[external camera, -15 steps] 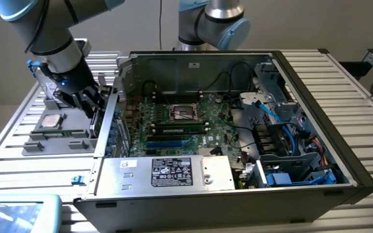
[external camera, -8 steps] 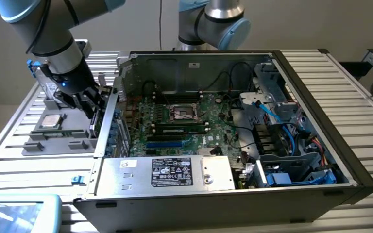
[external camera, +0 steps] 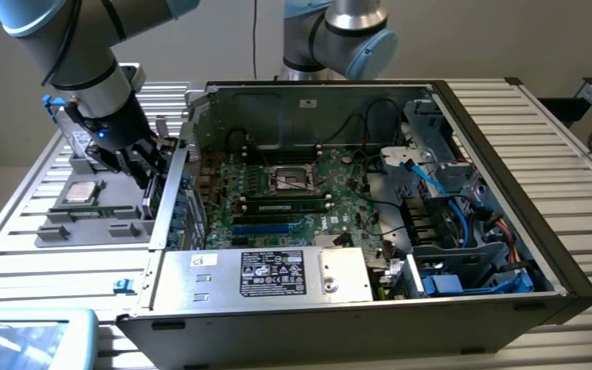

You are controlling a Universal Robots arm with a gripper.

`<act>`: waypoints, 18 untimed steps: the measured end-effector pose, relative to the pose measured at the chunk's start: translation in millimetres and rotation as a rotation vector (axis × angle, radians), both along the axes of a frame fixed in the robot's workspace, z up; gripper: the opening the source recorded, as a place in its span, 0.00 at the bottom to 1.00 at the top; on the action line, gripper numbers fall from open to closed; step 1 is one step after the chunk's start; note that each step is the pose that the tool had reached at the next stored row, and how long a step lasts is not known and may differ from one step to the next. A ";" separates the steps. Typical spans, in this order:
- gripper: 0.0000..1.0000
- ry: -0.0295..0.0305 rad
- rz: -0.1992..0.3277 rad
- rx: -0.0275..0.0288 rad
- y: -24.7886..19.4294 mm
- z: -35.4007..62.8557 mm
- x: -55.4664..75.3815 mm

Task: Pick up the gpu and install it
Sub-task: 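Pick up the gpu and move the gpu toward the slot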

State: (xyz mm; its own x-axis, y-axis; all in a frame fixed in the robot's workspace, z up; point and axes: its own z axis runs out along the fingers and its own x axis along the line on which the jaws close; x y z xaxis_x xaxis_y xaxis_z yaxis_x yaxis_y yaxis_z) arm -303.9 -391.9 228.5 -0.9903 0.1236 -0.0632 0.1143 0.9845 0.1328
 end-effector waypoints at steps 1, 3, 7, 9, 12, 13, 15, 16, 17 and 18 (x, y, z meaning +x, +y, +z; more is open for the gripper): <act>0.46 -0.0001 0.000 0.0001 0.0 -0.1 0.1; 0.44 -0.0001 0.000 0.0000 0.0 0.0 0.6; 0.36 0.0000 0.000 0.0000 0.0 0.0 3.0; 0.36 0.0006 0.000 -0.0003 0.0 0.2 4.1; 0.36 0.0003 0.000 -0.0002 0.0 0.1 4.9; 0.36 0.0003 0.000 -0.0001 0.0 0.1 5.2; 0.36 0.0000 0.000 0.0000 0.0 0.0 5.3; 0.36 0.0004 0.000 -0.0002 0.0 0.0 5.2; 0.36 0.0010 0.000 -0.0001 0.0 -0.1 5.3; 0.36 0.0022 0.000 -0.0001 0.0 -0.2 5.4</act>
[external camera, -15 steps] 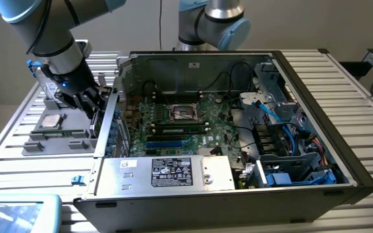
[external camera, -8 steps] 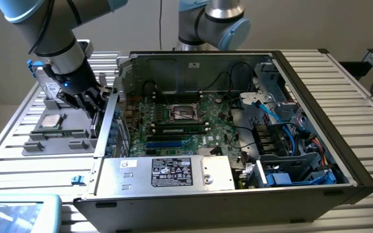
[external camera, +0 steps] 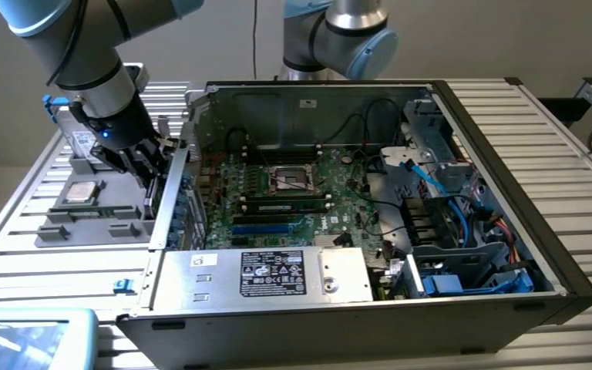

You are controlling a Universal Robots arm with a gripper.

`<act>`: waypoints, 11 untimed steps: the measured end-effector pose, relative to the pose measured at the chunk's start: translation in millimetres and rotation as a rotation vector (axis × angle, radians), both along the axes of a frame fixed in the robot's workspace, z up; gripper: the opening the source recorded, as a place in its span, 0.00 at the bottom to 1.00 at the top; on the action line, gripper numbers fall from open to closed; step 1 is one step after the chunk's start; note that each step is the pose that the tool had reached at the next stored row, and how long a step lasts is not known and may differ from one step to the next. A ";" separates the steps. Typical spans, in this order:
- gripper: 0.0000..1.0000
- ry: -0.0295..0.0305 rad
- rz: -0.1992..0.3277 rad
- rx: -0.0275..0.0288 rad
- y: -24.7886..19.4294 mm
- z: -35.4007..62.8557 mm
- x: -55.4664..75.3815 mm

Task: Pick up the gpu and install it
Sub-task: 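Pick up the gpu and move the gpu toward the slot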

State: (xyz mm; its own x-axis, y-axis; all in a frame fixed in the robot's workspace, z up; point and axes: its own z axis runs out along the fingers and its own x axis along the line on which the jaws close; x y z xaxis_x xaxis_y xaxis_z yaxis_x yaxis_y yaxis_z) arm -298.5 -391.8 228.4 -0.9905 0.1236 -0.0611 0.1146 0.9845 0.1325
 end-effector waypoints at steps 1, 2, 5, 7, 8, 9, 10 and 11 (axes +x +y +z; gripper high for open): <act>0.36 0.0019 0.000 0.0000 0.0 -0.1 0.1; 0.35 0.0042 0.000 0.0001 0.0 -0.3 0.2; 0.29 0.0108 0.000 0.0001 -0.1 -0.4 0.1; 0.29 0.0171 0.000 0.0002 0.0 -0.6 0.1; 0.29 0.0235 0.000 0.0001 -0.1 -0.6 0.0; 0.29 0.0319 0.000 0.0001 0.0 -0.6 0.0; 0.29 0.0432 0.000 0.0002 0.0 -0.5 0.0; 0.29 0.0519 0.000 0.0003 0.0 0.8 0.0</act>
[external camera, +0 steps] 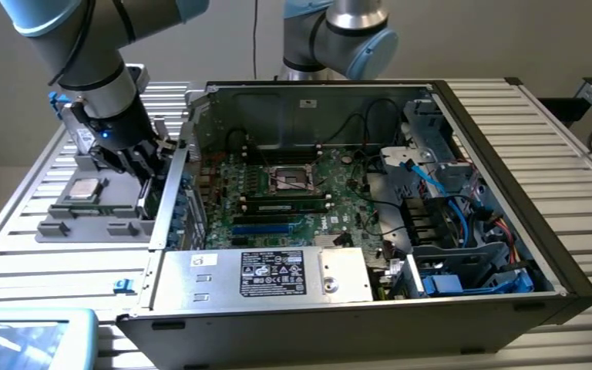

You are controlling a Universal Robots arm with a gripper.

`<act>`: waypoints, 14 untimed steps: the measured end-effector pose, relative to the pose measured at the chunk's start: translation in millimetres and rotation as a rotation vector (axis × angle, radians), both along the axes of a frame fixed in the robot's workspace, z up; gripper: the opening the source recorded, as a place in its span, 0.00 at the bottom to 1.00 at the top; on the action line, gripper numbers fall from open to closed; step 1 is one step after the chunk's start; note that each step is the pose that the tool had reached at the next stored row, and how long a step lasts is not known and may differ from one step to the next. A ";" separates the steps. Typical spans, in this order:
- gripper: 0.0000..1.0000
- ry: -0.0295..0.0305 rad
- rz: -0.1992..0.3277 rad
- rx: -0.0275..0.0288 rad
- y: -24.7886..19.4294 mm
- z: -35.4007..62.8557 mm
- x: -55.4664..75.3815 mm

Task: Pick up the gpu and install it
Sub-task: 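Pick up the gpu and move the gpu toward the slot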

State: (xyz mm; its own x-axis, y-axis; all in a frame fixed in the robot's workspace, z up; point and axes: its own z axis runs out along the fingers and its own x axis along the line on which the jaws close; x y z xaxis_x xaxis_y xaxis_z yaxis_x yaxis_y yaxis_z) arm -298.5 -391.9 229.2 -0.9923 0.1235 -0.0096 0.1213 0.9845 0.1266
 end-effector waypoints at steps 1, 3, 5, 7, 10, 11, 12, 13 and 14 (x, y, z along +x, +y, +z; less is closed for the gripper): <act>0.29 0.0036 0.000 -0.0002 0.0 3.1 -0.1; 0.29 0.0045 0.002 -0.0011 0.0 11.8 -0.1; 0.29 0.0046 0.006 -0.0054 -0.1 21.0 0.0; 0.29 0.0046 0.008 -0.0086 0.0 29.3 0.0; 0.29 0.0044 0.009 -0.0174 0.0 34.5 0.0; 0.29 0.0043 0.009 -0.0204 0.0 34.5 0.0; 0.29 0.0044 0.009 -0.0233 0.0 34.5 0.0; 0.29 0.0042 0.009 -0.0253 0.0 34.5 0.0; 0.29 0.0043 0.009 -0.0262 -0.1 34.5 0.0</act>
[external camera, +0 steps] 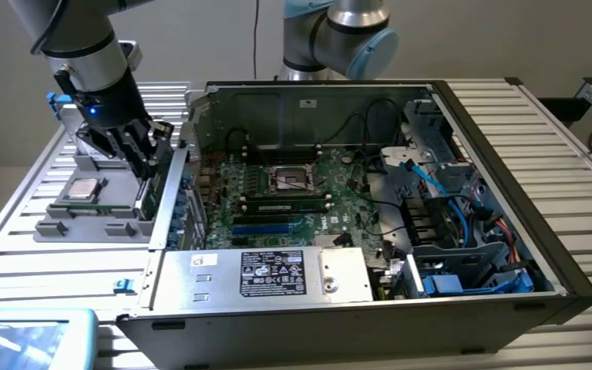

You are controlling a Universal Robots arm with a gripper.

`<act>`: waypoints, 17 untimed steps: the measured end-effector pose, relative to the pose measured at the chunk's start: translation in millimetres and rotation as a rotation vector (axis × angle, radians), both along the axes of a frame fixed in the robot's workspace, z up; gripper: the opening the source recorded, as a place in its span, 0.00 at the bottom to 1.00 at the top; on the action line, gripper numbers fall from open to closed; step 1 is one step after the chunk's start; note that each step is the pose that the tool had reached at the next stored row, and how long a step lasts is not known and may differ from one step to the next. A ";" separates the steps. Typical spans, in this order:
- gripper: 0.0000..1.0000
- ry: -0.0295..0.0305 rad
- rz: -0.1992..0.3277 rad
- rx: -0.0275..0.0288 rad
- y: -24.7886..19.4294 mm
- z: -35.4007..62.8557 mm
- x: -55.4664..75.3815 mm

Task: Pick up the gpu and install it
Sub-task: 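Pick up the gpu and move the gpu toward the slot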

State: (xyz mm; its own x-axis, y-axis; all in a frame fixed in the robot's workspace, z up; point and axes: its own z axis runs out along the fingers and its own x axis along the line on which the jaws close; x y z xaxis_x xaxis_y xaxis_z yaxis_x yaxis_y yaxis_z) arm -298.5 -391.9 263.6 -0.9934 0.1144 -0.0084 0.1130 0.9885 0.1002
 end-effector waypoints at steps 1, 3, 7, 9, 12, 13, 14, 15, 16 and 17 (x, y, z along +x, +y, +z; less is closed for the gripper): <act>0.29 0.0001 0.000 -0.0003 0.0 0.0 0.0; 0.29 -0.0002 0.000 -0.0008 0.1 -0.1 -0.4; 0.37 -0.0038 0.000 -0.0008 0.0 -1.5 -1.7; 0.44 -0.0102 0.000 -0.0009 0.0 -4.3 -3.3; 0.44 -0.0194 0.000 -0.0007 -0.1 -8.4 -5.1; 0.44 -0.0203 0.000 0.0000 -0.5 -10.1 -5.1; 0.44 -0.0208 0.000 0.0008 -0.9 -11.9 -5.2; 0.44 -0.0212 0.000 0.0020 -1.3 -13.7 -5.2; 0.44 -0.0216 0.000 0.0037 -1.7 -15.3 -5.2; 0.44 -0.0221 0.000 0.0062 -2.2 -16.8 -5.2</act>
State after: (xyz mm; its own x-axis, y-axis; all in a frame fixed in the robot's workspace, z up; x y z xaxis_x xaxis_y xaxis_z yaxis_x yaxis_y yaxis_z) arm -303.8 -394.1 246.8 -0.9930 0.1147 -0.0296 0.1109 0.9879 0.1089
